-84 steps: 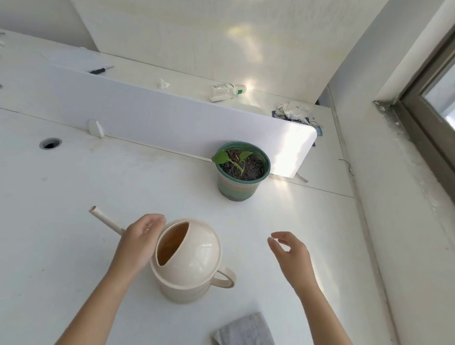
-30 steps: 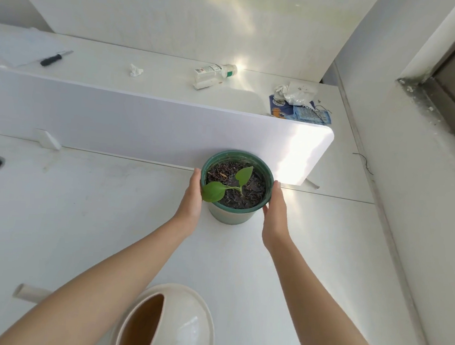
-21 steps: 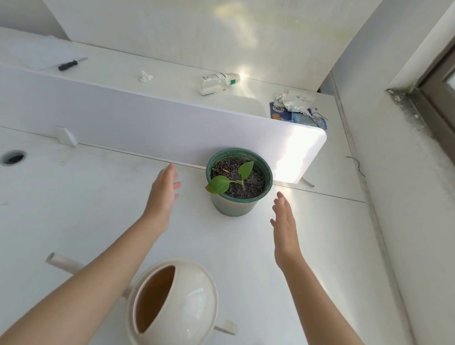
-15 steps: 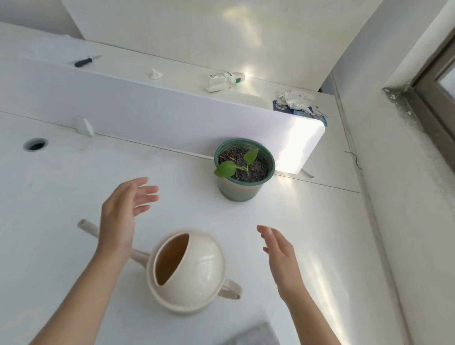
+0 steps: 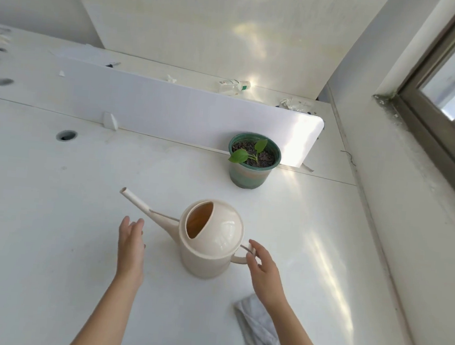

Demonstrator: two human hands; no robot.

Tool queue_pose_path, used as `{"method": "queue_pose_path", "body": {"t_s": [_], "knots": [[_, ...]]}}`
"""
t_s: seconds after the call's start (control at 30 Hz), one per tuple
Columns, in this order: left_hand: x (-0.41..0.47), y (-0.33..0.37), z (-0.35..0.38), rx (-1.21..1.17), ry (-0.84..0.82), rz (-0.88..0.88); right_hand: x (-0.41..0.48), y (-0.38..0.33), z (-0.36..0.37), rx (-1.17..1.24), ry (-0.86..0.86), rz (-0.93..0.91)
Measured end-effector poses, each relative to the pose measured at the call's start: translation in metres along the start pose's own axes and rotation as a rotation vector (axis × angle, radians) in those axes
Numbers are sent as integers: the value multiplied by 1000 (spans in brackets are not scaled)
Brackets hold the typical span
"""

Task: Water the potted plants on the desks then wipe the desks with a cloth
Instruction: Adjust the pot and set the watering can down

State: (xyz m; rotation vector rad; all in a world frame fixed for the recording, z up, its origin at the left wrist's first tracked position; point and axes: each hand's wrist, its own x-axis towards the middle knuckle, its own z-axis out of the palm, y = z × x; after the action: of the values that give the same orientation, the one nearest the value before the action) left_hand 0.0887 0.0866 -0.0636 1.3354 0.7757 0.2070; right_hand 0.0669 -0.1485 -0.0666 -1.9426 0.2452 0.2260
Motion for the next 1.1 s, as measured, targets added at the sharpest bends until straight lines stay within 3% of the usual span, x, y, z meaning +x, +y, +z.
{"method": "queue_pose_path", "body": {"t_s": [0.17, 0.57, 0.83, 1.1], "knots": [[15, 3, 7, -133, -198, -62, 4, 6, 3, -13, 7, -19], [17, -1, 0, -160, -276, -30, 3, 6, 8, -138, 36, -77], [2, -7, -13, -201, -219, -25, -7, 3, 4, -207, -29, -100], [-56, -2, -59, -280, -70, 79, -45, -9, -8, -114, -203, -255]]}}
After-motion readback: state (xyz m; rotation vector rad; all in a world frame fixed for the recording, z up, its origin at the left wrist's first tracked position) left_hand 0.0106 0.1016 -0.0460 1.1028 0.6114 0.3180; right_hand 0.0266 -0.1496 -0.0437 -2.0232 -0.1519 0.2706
